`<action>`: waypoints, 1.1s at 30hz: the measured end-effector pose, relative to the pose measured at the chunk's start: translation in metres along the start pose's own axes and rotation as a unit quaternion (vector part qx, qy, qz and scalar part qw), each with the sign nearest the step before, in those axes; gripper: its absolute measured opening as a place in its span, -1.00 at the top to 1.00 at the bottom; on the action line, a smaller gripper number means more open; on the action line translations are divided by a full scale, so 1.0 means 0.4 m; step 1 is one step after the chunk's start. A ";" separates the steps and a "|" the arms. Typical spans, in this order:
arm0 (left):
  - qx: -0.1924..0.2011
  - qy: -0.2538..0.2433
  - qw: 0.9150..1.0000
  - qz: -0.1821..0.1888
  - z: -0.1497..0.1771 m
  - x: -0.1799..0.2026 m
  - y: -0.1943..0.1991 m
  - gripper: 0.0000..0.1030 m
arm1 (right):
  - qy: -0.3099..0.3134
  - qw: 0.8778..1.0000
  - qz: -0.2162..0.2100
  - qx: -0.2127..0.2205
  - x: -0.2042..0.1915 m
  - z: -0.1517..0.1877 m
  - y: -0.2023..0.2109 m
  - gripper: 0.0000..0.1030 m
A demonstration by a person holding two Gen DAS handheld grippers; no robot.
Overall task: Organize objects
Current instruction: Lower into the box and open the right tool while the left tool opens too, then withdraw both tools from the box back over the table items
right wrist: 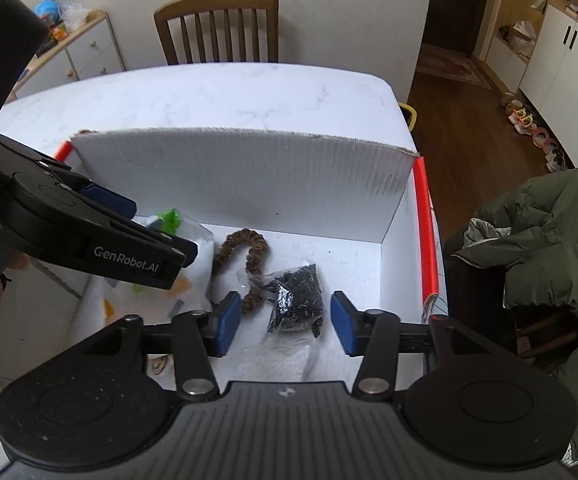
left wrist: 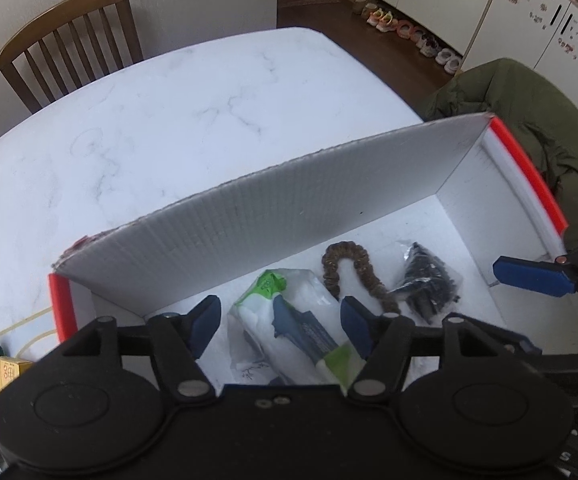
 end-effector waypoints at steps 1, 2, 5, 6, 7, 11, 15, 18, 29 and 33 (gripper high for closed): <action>0.003 0.002 1.000 0.003 0.002 0.000 0.008 -0.30 | 0.000 1.000 -0.002 0.002 -0.002 0.001 0.010 0.02; 0.007 0.003 1.000 0.006 0.005 0.001 0.016 -0.32 | -0.001 1.000 -0.004 0.004 -0.002 0.001 0.018 0.02; 0.018 0.004 1.000 0.013 0.012 0.002 0.044 -0.33 | -0.003 1.000 -0.010 0.012 -0.005 0.004 0.046 0.02; 0.022 0.004 1.000 0.016 0.015 0.004 0.056 -0.34 | -0.004 1.000 -0.011 0.015 -0.006 0.004 0.055 0.02; 0.027 0.003 0.999 0.020 0.017 0.006 0.067 -0.34 | -0.004 1.000 -0.012 0.019 -0.006 0.004 0.065 0.02; 0.052 0.000 0.998 0.034 0.029 0.010 0.125 -0.37 | -0.009 0.999 -0.017 0.034 -0.011 0.010 0.108 0.02; 0.080 0.000 0.996 0.045 0.052 0.013 0.191 -0.42 | -0.015 0.998 -0.028 0.047 -0.021 0.013 0.148 0.02; 0.097 -0.002 0.994 0.052 0.073 0.013 0.240 -0.44 | -0.013 0.998 -0.034 0.058 -0.034 0.013 0.180 0.02; 0.157 0.006 0.986 0.056 0.167 -0.049 0.395 -0.60 | 0.005 0.993 -0.054 0.100 -0.146 0.031 0.296 -0.14; 0.171 0.016 0.984 0.052 0.206 -0.107 0.435 -0.65 | 0.012 0.992 -0.066 0.109 -0.217 0.038 0.321 -0.22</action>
Point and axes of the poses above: each gripper's, at about its wrist camera, not at the fingertips, and y roughly against the way its jaws point, x to its right, z to its underside, the point moved 5 cm from there along -y, roughly the way its jaws point, and after that the axes turned 1 degree about y, right-handed, at the moved point
